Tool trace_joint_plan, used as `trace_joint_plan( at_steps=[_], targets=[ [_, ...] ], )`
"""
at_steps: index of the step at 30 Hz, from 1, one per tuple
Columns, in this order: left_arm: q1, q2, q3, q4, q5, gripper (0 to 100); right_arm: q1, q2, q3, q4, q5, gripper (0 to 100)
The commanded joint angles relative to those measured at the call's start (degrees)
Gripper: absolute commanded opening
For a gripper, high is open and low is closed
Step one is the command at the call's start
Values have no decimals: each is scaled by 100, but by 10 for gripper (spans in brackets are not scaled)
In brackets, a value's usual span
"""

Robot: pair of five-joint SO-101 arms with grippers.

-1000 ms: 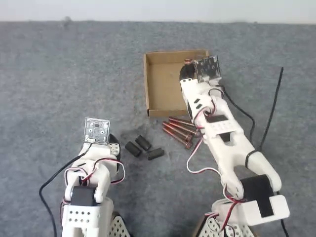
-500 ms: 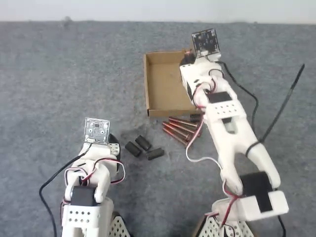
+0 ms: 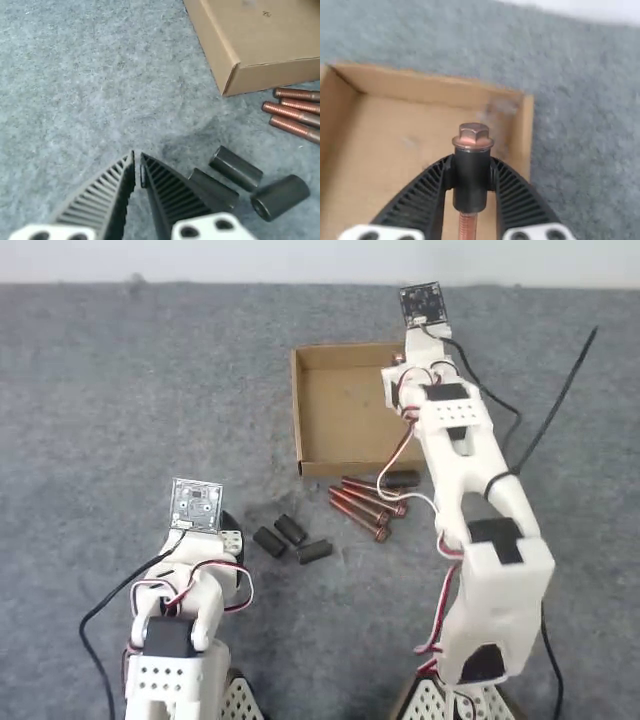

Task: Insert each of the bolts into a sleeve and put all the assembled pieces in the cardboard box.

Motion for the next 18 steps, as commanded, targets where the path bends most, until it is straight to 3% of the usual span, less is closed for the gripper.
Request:
trace_joint_plan(
  at_steps=[1,8,18],
  targets=[
    [-35,-79,-57,-18,-62,12,145,382,-958,321,62,6],
    [-35,-79,-57,0,-519,12,127,1165,-1679,804,62,6],
    [-35,-79,-57,-9,-527,12,127,1288,-2303,1613,44,7]
  ],
)
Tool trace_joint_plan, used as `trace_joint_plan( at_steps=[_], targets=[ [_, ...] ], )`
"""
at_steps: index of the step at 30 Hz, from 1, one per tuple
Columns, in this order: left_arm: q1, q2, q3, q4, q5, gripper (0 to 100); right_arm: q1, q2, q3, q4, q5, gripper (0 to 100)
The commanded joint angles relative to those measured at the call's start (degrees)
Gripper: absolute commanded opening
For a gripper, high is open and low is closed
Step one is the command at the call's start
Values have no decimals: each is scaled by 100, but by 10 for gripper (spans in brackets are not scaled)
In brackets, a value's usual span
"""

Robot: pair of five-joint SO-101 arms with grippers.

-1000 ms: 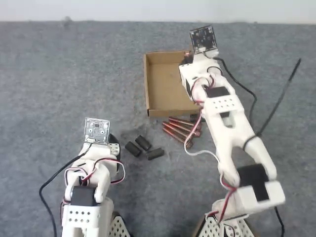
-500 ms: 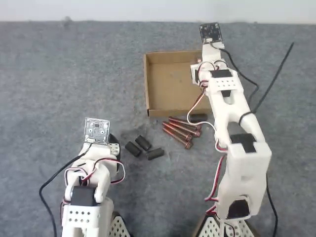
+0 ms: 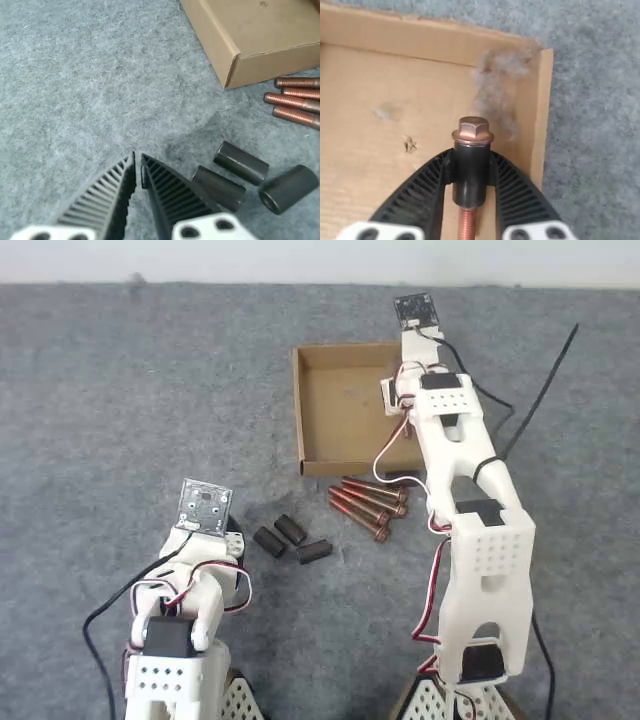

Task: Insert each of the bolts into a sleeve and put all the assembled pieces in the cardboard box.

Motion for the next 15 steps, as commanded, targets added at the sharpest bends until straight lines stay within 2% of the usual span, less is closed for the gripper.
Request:
trace_joint_plan(
  at_steps=[1,6,11,15],
  targets=[
    [-35,-79,-57,-9,-53,12,48,-207,-677,444,26,7],
    [-35,-79,-57,-18,-62,12,48,-207,-941,840,18,22],
    [-35,-79,-57,-18,-62,12,13,-207,-976,1367,26,180],
    [-35,-79,-57,-18,-62,12,-4,-277,-985,1473,35,163]
  ],
)
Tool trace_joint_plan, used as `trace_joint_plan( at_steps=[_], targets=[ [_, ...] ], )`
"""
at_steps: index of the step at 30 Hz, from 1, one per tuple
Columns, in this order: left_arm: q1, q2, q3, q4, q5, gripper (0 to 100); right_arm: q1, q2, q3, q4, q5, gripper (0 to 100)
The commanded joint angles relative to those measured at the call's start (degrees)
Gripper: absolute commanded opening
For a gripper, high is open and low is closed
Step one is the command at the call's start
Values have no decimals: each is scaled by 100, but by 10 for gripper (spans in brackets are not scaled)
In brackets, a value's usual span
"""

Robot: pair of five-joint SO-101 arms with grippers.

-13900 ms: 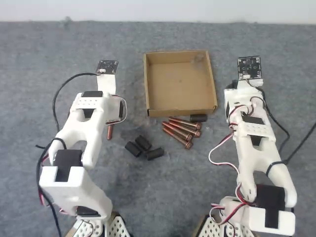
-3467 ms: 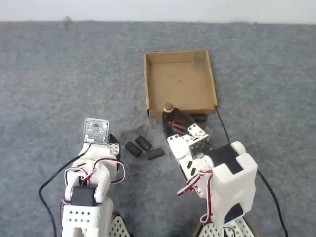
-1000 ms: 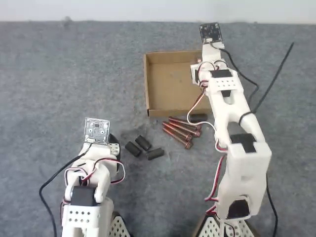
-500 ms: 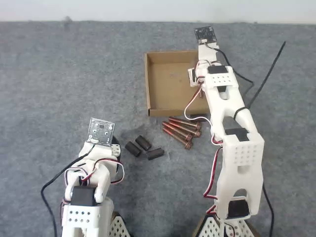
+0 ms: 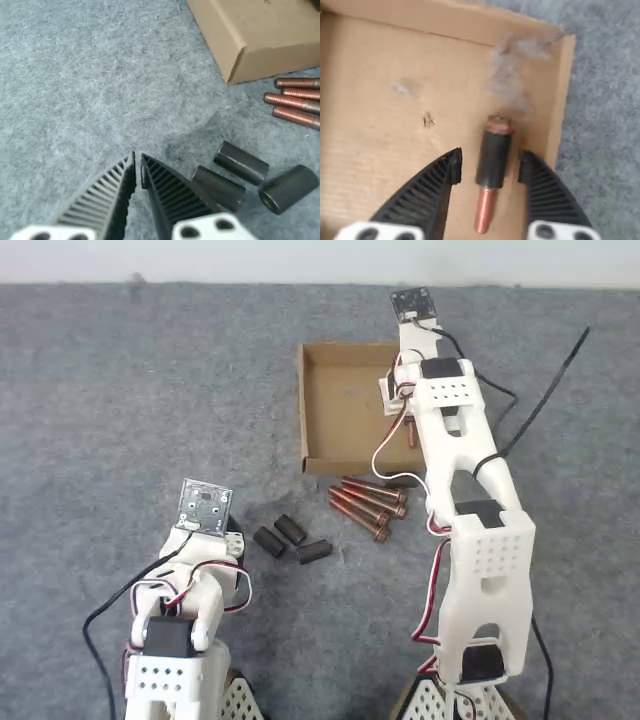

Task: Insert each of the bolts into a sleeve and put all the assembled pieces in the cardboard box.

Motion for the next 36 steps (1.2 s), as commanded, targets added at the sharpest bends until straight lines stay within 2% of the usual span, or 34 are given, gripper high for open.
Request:
trace_joint_plan(
  at_steps=[1,7,15,23,31,36],
  targets=[
    [-35,-79,-57,-18,-62,12,31,-330,-325,110,18,144],
    [-35,-79,-57,-18,-62,12,48,-954,-325,620,9,5],
    [-35,-79,-57,-18,-62,12,-119,-2000,-308,2360,26,17],
    [-44,-79,-57,0,-62,12,-690,-2756,-281,4418,44,17],
    [-44,-79,-57,0,-62,12,-1007,-3758,1380,4470,132,17],
    [-44,-79,-57,9,-62,12,-1596,-4716,2752,4426,334,17]
  ],
)
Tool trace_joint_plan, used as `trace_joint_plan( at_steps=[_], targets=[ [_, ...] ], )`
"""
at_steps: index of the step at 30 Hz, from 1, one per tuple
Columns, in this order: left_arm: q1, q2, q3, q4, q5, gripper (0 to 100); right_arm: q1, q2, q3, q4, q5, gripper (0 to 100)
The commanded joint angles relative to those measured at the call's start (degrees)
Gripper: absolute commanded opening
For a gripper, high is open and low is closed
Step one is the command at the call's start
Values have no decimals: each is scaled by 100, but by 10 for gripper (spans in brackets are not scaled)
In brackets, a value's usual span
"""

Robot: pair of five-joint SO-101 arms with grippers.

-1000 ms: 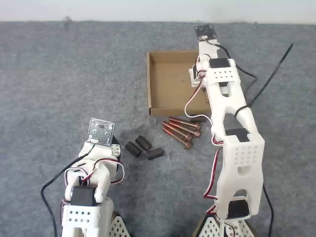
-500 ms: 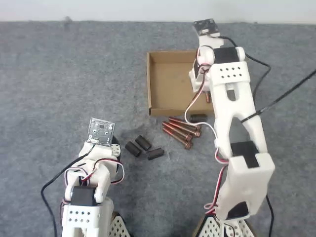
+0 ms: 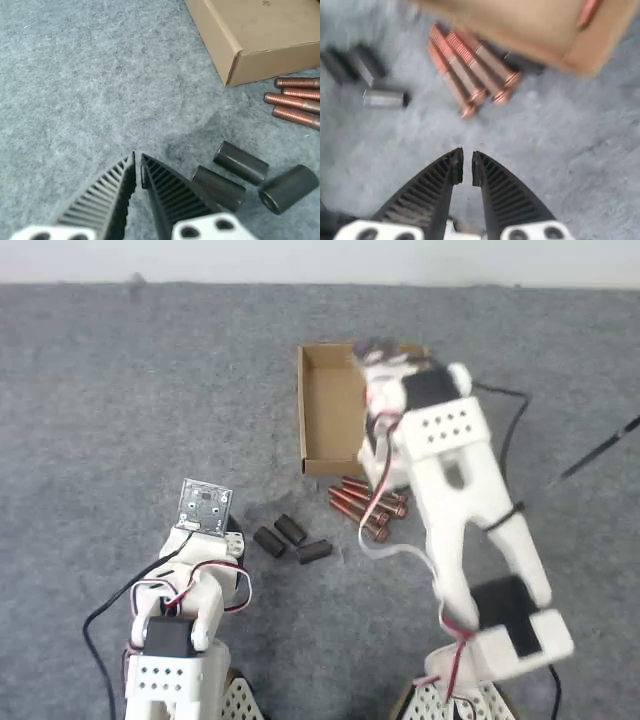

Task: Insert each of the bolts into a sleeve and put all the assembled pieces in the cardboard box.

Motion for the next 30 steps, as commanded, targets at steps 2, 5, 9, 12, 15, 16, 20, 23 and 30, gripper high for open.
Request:
trace_joint_plan(
  at_steps=[2,5,9,12,15,16,20,23,30],
  targets=[
    [-44,-79,-57,9,-62,12,-725,-1332,1248,119,167,17],
    [-44,-79,-57,9,-62,12,-1226,-1807,1837,119,193,18],
    [-44,-79,-57,18,-62,12,-1851,-2211,2435,75,202,20],
    [-44,-79,-57,18,-62,12,-2220,-2457,2848,-242,202,20],
    [-44,-79,-57,18,-62,12,-2475,-2659,3288,-743,211,20],
    [-44,-79,-57,18,-62,12,-2545,-2721,3464,-971,229,20],
    [-202,-79,-57,18,-62,12,-2818,-2870,4132,-1833,941,21],
    [-255,-79,-57,18,-62,12,-2862,-2897,4510,-2510,1635,21],
    [-255,-79,-57,18,-62,12,-2844,-2835,4703,-3345,2884,21]
  ],
)
